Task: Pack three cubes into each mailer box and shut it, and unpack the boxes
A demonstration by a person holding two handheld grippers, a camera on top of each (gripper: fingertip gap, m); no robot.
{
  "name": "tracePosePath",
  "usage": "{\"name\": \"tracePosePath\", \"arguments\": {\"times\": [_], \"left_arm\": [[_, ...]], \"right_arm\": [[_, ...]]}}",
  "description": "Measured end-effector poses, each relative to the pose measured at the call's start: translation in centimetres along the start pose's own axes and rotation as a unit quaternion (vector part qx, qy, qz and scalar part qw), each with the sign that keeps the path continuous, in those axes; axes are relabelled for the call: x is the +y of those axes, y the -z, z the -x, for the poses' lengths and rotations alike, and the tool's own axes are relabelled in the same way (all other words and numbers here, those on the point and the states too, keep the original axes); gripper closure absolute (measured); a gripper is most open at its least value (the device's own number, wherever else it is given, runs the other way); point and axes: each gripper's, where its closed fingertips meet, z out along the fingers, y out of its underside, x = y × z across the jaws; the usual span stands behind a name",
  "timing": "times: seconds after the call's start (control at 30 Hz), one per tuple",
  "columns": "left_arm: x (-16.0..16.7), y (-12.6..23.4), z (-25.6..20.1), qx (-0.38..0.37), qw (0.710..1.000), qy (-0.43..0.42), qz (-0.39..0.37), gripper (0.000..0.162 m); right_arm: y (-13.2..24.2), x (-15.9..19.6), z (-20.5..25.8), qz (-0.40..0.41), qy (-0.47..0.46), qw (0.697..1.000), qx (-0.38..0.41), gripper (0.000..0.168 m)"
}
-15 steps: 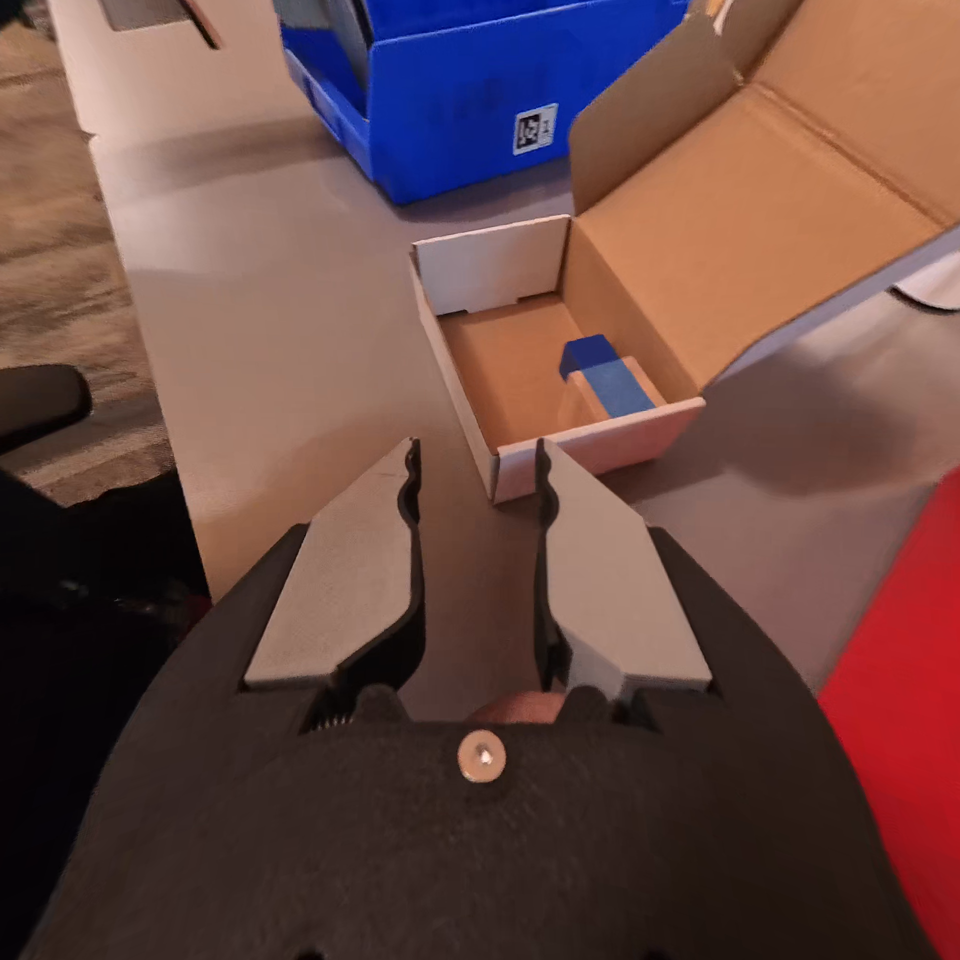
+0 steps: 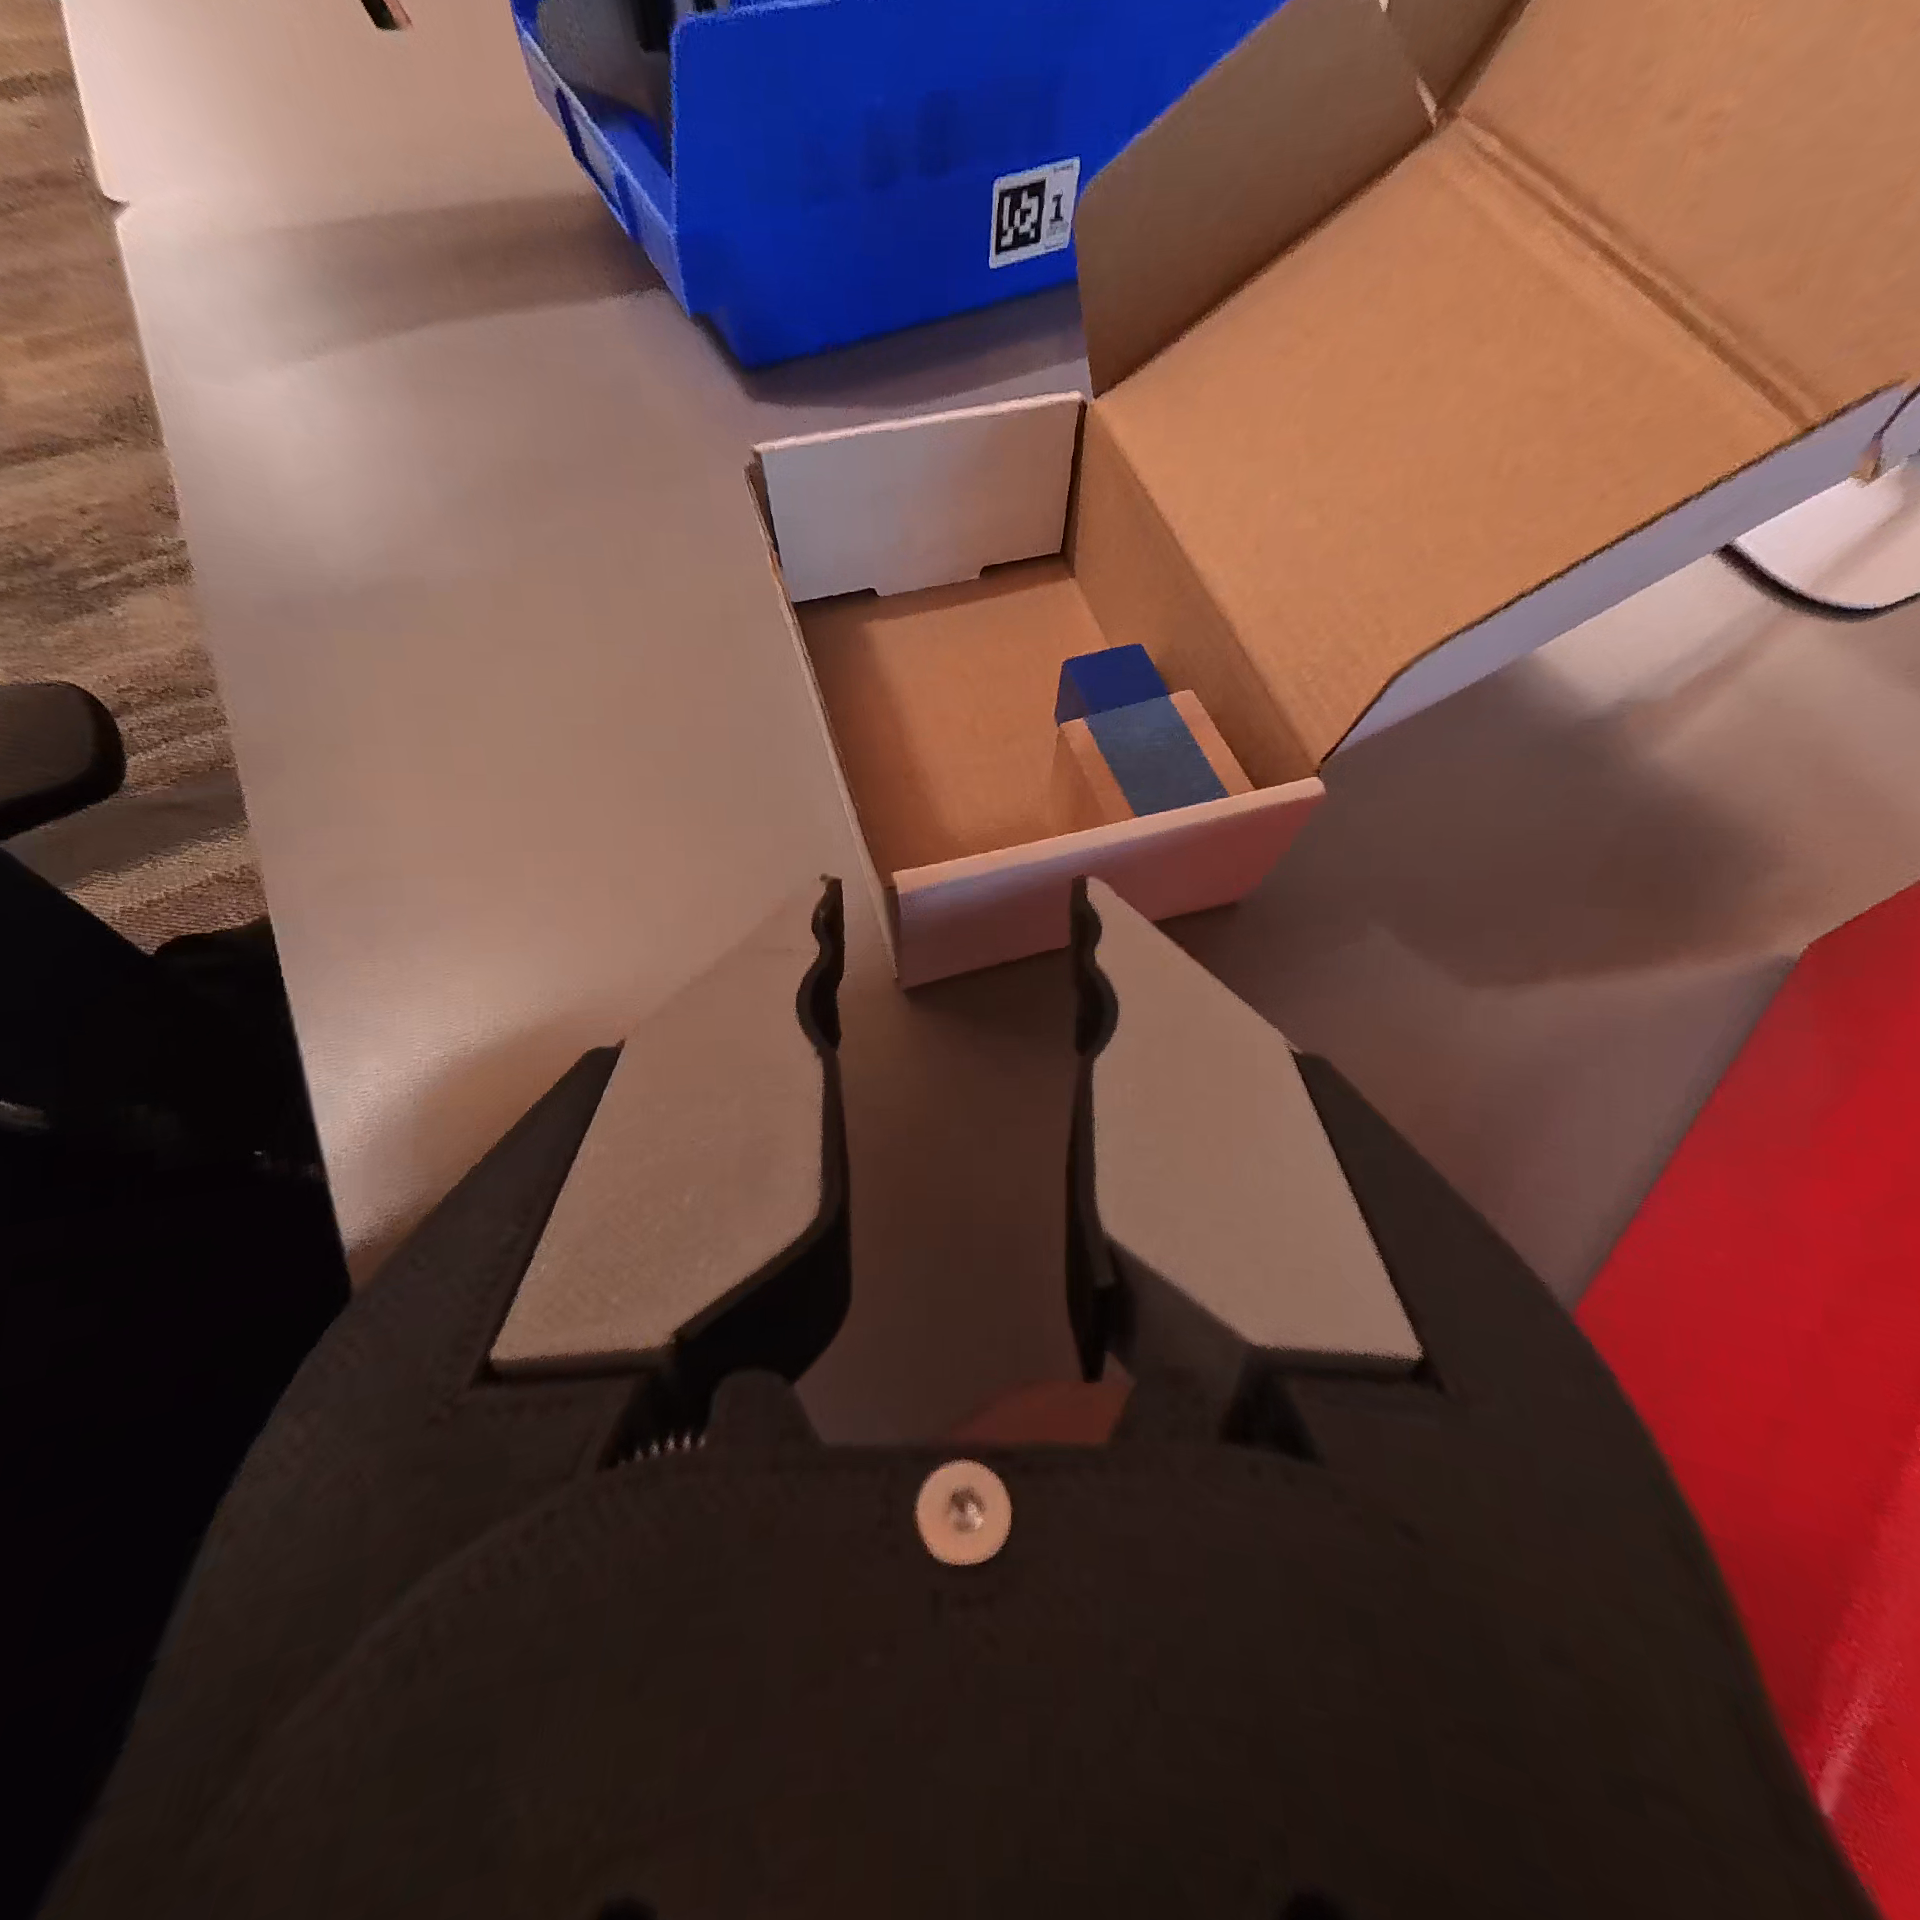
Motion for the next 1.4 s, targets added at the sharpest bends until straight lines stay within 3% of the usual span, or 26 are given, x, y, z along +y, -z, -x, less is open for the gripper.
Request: {"name": "tracePosePath", "arguments": {"times": [0.17,0.43,0.57,0.73,0.83,0.97,1.1,1.2,1.4], "left_arm": [[-0.5,0.0,2.1,-0.076,0.997,0.001,0.015,0.127],[-0.4,0.0,1.5,-0.028,0.999,0.042,-0.006,0.119],[-0.1,0.0,1.6,-0.025,1.0,0.001,-0.005,0.142],[-0.3,0.6,1.4,-0.033,0.999,-0.007,-0.025,0.142],[-1.8,3.2,0.7,-0.058,0.995,-0.013,-0.086,0.143],[-6.5,9.5,-6.8,-0.034,0.969,-0.065,-0.235,0.143],[-9.1,11.9,-17.9,-0.041,0.939,-0.192,-0.284,0.143],[-10.6,9.9,-23.8,-0.02,0.934,-0.249,-0.257,0.143],[-14.8,2.8,-26.2,-0.027,0.952,-0.237,-0.193,0.143]], "right_arm": [[1.6,-1.4,1.4,-0.02,0.035,0.999,0.006,0.127],[4.0,-2.3,2.7,-0.037,0.062,0.997,0.024,0.127],[4.6,-2.6,3.0,-0.045,0.064,0.997,0.026,0.128],[5.3,-3.2,3.9,-0.057,0.068,0.996,0.02,0.127],[5.6,-3.4,4.4,-0.061,0.067,0.996,0.01,0.127],[6.1,-3.8,4.7,-0.07,0.056,0.996,0.007,0.127],[7.2,-4.4,5.0,-0.08,0.067,0.994,0.019,0.127],[7.8,-5.1,5.6,-0.095,0.071,0.993,0.019,0.128],[8.0,-5.1,6.4,-0.09,0.092,0.991,0.035,0.128]]}}
